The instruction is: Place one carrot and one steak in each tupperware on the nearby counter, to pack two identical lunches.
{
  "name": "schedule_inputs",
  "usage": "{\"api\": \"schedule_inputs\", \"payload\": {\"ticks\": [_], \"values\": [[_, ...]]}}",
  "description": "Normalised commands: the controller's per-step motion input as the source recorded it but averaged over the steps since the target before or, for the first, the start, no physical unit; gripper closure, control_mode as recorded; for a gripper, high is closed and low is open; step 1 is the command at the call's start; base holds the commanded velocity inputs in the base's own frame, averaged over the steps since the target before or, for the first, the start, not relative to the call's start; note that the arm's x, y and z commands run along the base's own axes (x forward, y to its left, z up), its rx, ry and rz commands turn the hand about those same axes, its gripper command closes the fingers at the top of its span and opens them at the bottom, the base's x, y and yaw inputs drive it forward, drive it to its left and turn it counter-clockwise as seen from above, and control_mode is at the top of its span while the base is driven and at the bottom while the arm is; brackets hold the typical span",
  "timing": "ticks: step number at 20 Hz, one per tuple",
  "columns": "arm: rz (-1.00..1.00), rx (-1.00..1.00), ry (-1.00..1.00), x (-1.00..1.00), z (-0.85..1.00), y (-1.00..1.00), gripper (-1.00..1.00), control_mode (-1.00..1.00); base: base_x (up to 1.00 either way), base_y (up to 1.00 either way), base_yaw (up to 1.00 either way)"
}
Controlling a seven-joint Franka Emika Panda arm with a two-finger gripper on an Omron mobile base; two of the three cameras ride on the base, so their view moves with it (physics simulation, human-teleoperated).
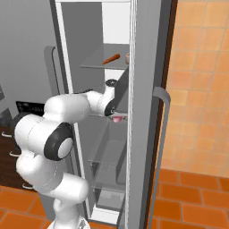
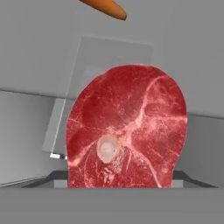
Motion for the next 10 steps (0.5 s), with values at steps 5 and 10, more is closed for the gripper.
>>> {"api": "schedule_inputs", "payload": {"ticks": [5, 10], "values": [[0.11, -0.01, 0.02, -1.0, 0.48, 0.41, 1.0, -1.0, 0.0, 0.0, 0.0], [0.19, -0.05, 0.0, -1.0, 0.1, 0.41, 1.0, -1.0, 0.0, 0.0, 0.0]]}}
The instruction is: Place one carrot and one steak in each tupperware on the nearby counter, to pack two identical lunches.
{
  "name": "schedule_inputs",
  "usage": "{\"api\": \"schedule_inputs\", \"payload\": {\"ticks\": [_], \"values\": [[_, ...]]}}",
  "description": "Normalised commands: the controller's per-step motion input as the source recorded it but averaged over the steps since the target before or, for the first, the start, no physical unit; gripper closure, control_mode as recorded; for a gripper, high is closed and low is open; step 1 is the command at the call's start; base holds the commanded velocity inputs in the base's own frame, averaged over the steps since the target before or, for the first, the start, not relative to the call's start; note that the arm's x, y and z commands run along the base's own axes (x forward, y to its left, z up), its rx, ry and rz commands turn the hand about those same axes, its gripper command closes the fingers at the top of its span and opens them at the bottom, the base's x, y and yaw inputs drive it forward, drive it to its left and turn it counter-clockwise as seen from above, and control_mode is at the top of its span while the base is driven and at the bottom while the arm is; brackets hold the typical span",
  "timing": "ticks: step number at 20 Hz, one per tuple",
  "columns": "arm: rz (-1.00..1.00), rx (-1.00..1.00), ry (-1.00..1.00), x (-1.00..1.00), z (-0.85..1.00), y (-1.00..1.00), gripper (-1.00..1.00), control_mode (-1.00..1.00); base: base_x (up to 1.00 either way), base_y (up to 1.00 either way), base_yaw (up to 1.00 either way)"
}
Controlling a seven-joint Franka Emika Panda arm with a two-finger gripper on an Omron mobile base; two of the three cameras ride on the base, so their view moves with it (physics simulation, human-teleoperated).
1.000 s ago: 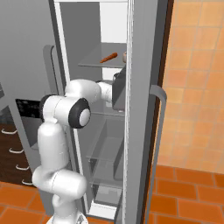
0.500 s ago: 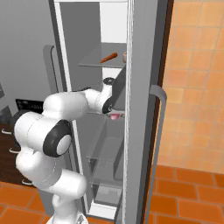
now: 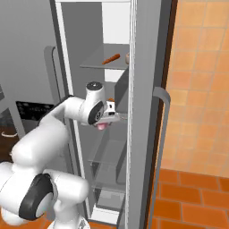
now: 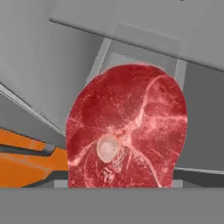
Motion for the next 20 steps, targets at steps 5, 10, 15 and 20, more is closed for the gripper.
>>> {"api": "schedule_inputs", "payload": {"ticks": [5, 10, 15, 20], "values": [[0.09, -0.04, -0.01, -0.4, 0.0, 0.18, 1.0, 1.0, -0.6, 0.28, 0.15], [0.0, 0.0, 0.0, 0.0, 0.0, 0.0, 1.0, 1.0, -1.0, 0.76, 0.23], [0.0, 0.0, 0.0, 0.0, 0.0, 0.0, 1.0, 1.0, -0.1, 1.0, 0.29], [0.0, 0.0, 0.0, 0.0, 0.0, 0.0, 1.0, 1.0, 0.25, 1.0, 0.36]]}}
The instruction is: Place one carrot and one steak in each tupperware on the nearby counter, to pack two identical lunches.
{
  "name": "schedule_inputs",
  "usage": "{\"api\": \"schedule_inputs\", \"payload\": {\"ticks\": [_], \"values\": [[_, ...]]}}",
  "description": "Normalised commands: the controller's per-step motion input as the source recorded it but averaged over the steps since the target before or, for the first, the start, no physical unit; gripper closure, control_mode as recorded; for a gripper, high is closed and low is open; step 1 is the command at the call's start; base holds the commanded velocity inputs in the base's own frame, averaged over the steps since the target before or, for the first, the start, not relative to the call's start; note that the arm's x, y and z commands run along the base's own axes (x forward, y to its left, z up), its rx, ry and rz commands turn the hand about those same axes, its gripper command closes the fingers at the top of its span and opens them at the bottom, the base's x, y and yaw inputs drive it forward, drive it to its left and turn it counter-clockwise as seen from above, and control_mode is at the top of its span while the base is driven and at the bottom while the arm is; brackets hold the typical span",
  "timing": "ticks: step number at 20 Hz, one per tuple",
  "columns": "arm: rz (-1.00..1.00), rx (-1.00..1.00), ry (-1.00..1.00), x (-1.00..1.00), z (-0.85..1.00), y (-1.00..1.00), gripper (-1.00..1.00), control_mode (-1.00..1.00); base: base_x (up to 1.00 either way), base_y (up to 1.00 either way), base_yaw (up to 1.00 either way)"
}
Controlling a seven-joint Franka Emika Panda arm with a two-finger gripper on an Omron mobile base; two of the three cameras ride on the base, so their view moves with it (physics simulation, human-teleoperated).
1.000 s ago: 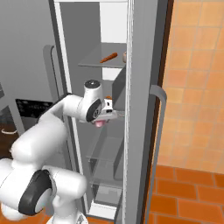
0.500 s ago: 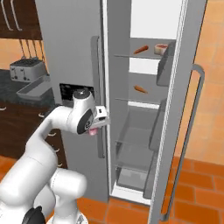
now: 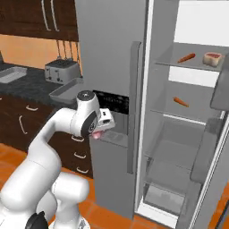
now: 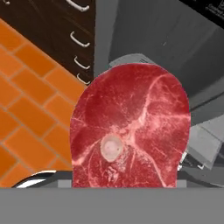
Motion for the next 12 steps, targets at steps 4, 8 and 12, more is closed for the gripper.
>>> {"api": "schedule_inputs", "payload": {"ticks": [4, 8, 12], "values": [[0.0, 0.0, 0.0, 0.0, 0.0, 0.0, 1.0, 1.0, 0.44, 1.0, 0.4], [0.0, 0.0, 0.0, 0.0, 0.0, 0.0, 1.0, 1.0, 0.56, 1.0, 0.38], [0.0, 0.0, 0.0, 0.0, 0.0, 0.0, 1.0, 1.0, 0.93, 1.0, 0.27]]}}
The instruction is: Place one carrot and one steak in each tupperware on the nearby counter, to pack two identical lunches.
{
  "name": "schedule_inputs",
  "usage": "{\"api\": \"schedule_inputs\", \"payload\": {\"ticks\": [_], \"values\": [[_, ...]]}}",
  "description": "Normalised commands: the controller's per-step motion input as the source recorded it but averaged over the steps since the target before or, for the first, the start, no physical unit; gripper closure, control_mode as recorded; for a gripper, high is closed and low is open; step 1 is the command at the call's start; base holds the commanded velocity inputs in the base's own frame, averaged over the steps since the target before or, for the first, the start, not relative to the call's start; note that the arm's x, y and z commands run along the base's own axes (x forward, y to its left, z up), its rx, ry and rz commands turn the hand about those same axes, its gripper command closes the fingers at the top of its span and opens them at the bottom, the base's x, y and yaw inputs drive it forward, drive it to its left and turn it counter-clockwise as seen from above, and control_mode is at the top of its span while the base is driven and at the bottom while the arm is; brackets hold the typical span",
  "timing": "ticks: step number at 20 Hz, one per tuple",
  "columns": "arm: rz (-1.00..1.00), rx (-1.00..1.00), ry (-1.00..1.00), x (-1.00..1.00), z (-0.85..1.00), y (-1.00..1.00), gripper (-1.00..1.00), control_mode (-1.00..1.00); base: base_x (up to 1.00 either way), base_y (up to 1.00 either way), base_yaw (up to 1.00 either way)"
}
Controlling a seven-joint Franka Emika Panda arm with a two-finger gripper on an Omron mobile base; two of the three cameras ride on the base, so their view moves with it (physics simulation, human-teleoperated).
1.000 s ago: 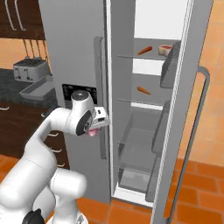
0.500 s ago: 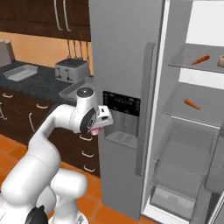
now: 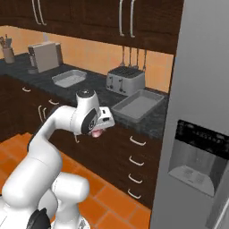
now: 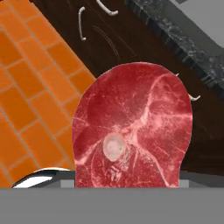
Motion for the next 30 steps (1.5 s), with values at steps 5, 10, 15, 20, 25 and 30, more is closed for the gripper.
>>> {"api": "schedule_inputs", "payload": {"ticks": [5, 10, 15, 20, 25, 30], "values": [[0.0, 0.0, 0.0, 0.0, 0.0, 0.0, 1.0, 1.0, 1.0, 0.64, -0.02], [0.0, 0.0, 0.0, 0.0, 0.0, 0.0, 1.0, 1.0, 0.99, 0.3, -0.42], [0.0, 0.0, 0.0, 0.0, 0.0, 0.0, 1.0, 1.0, 0.79, 0.0, -0.53], [0.0, 0.0, 0.0, 0.0, 0.0, 0.0, 1.0, 1.0, 0.37, 0.03, -0.58], [0.0, 0.0, 0.0, 0.0, 0.0, 0.0, 1.0, 1.0, 0.23, 0.27, -0.64], [0.0, 0.0, 0.0, 0.0, 0.0, 0.0, 1.0, 1.0, 0.64, 1.0, -0.46]]}}
